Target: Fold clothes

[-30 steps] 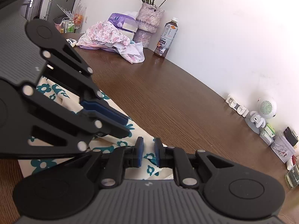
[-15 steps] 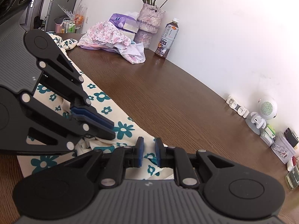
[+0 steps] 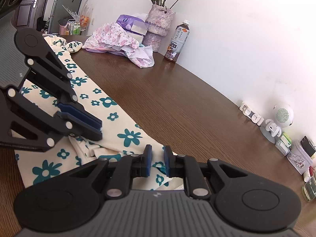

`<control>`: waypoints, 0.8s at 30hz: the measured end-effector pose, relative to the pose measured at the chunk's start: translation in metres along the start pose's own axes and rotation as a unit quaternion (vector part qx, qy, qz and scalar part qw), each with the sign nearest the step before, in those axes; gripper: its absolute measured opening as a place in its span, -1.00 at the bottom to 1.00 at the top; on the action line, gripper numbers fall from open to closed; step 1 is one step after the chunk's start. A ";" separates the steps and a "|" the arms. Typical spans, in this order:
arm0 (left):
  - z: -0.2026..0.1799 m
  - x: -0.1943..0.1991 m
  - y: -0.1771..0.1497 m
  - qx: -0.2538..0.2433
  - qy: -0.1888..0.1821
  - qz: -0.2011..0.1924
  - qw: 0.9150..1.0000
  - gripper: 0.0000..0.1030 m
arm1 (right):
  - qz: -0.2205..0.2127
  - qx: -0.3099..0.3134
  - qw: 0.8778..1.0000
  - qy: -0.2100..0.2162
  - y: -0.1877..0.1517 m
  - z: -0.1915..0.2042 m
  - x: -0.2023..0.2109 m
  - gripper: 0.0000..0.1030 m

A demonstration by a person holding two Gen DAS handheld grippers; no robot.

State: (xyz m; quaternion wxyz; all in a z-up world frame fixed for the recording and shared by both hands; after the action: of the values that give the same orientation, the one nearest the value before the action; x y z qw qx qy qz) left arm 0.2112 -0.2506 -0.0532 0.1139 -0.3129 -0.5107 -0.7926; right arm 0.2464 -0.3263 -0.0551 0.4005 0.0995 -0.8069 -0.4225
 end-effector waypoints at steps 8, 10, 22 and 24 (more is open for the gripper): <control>0.007 0.009 -0.012 0.006 0.006 0.002 1.000 -0.83 | -0.001 0.001 1.000 -0.001 0.000 0.000 0.000 -0.74; 0.007 0.011 -0.014 0.005 0.006 0.002 1.000 -0.83 | -0.001 0.001 1.000 -0.001 0.000 0.000 0.000 -0.74; -0.015 -0.003 0.011 -0.019 -0.009 -0.013 1.000 -0.65 | -0.003 0.002 1.000 0.001 0.000 0.000 0.001 -0.74; -0.015 -0.011 0.008 -0.015 -0.014 -0.004 1.000 -0.65 | -0.005 0.006 1.000 0.004 0.000 -0.001 0.001 -0.74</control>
State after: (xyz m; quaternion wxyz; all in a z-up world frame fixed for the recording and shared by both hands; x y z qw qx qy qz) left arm 0.2184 -0.2691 -0.0585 0.0992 -0.3238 -0.5012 -0.7963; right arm 0.2462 -0.3279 -0.0542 0.4012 0.1074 -0.8073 -0.4192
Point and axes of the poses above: each gripper's, at about its wrist camera, not at the fingertips, and x roughly against the way its jaws point, z to its left, y to its top, the point moved 8 cm from there along -x, roughly the way its jaws point
